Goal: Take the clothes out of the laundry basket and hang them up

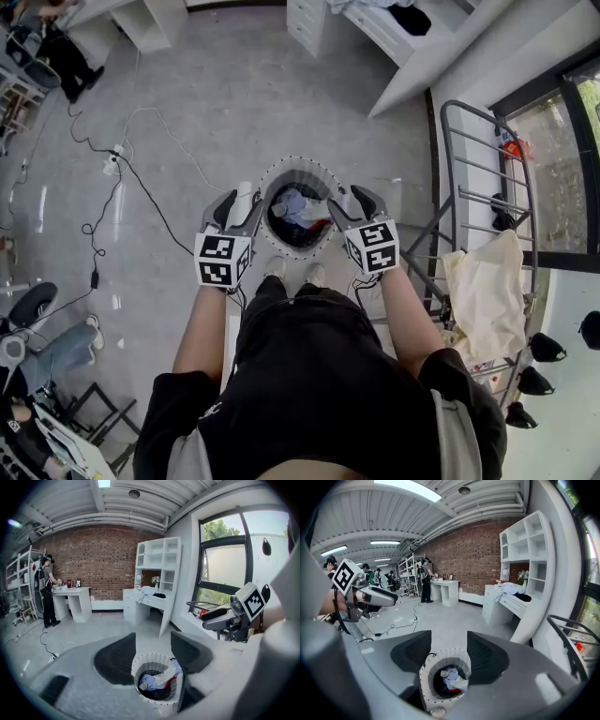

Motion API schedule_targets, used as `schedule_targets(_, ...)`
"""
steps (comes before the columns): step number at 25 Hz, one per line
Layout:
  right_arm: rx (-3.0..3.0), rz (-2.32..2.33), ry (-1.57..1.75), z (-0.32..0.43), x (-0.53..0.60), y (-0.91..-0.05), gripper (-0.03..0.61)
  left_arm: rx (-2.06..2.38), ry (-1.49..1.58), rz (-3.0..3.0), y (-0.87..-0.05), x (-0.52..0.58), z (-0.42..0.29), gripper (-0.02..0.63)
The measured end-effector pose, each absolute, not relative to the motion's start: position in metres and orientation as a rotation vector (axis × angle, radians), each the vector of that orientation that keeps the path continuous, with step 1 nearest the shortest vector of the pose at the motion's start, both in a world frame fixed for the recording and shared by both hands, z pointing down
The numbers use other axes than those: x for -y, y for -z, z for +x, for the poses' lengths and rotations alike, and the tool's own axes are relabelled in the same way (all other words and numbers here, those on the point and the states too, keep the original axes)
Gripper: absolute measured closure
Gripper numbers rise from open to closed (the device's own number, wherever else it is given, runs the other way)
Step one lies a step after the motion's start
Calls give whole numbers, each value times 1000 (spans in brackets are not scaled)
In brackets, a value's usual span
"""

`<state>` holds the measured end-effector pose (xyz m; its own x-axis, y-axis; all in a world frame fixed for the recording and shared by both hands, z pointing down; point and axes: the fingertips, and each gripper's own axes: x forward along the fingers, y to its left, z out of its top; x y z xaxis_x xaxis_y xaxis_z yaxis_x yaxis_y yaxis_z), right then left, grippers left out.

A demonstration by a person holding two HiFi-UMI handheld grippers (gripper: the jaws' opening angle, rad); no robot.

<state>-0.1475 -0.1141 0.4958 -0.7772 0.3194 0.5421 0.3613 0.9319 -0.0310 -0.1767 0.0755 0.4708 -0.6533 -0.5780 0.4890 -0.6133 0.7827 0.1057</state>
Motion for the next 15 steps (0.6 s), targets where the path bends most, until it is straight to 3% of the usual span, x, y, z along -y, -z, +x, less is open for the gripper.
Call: schedule_targets(15, 2206, -403, 117, -102, 130, -671, 322, 2230, -47, 876, -615, -71, -115, 380)
